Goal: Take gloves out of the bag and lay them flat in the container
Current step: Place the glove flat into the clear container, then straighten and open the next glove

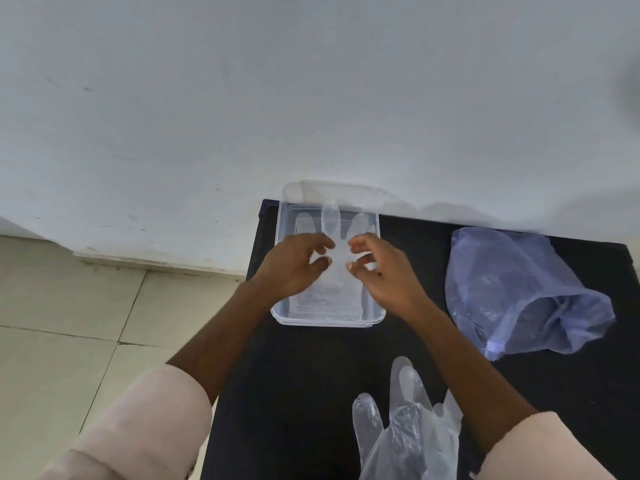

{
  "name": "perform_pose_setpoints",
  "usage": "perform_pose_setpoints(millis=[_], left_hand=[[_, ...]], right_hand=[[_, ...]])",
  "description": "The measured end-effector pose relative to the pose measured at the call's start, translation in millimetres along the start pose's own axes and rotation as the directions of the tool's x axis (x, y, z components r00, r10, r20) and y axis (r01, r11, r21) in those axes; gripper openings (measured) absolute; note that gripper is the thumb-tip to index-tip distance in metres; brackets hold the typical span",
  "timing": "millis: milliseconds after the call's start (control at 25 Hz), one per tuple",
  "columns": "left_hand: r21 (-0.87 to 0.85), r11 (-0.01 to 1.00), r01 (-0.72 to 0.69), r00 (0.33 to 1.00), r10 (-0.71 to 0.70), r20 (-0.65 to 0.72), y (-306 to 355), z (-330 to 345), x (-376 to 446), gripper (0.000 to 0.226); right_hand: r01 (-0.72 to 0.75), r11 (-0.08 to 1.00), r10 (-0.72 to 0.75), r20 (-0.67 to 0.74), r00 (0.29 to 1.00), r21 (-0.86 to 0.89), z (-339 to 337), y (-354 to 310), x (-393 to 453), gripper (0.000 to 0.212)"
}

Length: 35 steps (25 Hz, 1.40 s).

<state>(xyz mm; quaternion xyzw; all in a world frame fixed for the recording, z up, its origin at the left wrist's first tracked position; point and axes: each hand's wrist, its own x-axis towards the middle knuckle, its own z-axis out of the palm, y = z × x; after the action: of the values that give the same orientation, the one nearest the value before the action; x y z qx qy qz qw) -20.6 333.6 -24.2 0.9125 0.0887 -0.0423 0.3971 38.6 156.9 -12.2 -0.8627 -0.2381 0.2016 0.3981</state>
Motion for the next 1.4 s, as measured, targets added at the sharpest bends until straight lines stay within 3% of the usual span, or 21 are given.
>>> perform_pose_setpoints(millis=[80, 160, 240, 600, 960, 1040, 1120, 1240, 1400], left_hand=[[-0.320, 0.941, 0.113, 0.985, -0.148, -0.088, 16, 1, -8, 0.018], [-0.574, 0.797, 0.187, 0.972, -0.234, -0.007, 40, 5, -22, 0.015], [-0.662, 0.719, 0.213, 0.971, -0.229, 0.064, 59, 13, -37, 0.014], [-0.619, 0.748, 0.238, 0.971, -0.193, 0.140, 153, 101, -144, 0.018], [-0.563, 0.714, 0.417, 0.909, -0.319, 0.270, 120, 169, -224, 0.018], [-0.558, 0.687, 0.465, 0.885, -0.383, 0.266, 104, 177, -234, 0.016], [-0.550, 0.662, 0.509, 0.858, -0.443, 0.261, 85, 186, -245, 0.014], [-0.511, 0.632, 0.583, 0.795, -0.574, 0.196, 58, 204, -263, 0.013], [-0.385, 0.628, 0.677, 0.701, -0.710, 0.074, 38, 218, -267, 0.010]], right_hand=[[-0.099, 0.957, 0.123, -0.073, 0.990, 0.271, -14, 0, -9, 0.021], [-0.142, 0.884, 0.190, -0.065, 0.980, 0.445, -31, 1, -26, 0.014], [-0.148, 0.857, 0.197, -0.048, 0.979, 0.494, -43, 1, -42, 0.010], [-0.150, 0.878, 0.214, -0.092, 0.973, 0.455, -81, 40, -192, 0.012], [-0.352, 0.828, 0.390, 0.004, 0.921, 0.437, -26, 95, -291, 0.010], [-0.467, 0.807, 0.500, 0.002, 0.866, 0.361, -8, 111, -306, 0.009], [-0.609, 0.773, 0.624, -0.035, 0.781, 0.178, 12, 125, -322, 0.010], [-0.763, 0.642, 0.763, -0.034, 0.645, -0.073, 39, 137, -339, 0.027], [-0.801, 0.598, 0.794, -0.136, 0.593, -0.001, 66, 132, -340, 0.033]])
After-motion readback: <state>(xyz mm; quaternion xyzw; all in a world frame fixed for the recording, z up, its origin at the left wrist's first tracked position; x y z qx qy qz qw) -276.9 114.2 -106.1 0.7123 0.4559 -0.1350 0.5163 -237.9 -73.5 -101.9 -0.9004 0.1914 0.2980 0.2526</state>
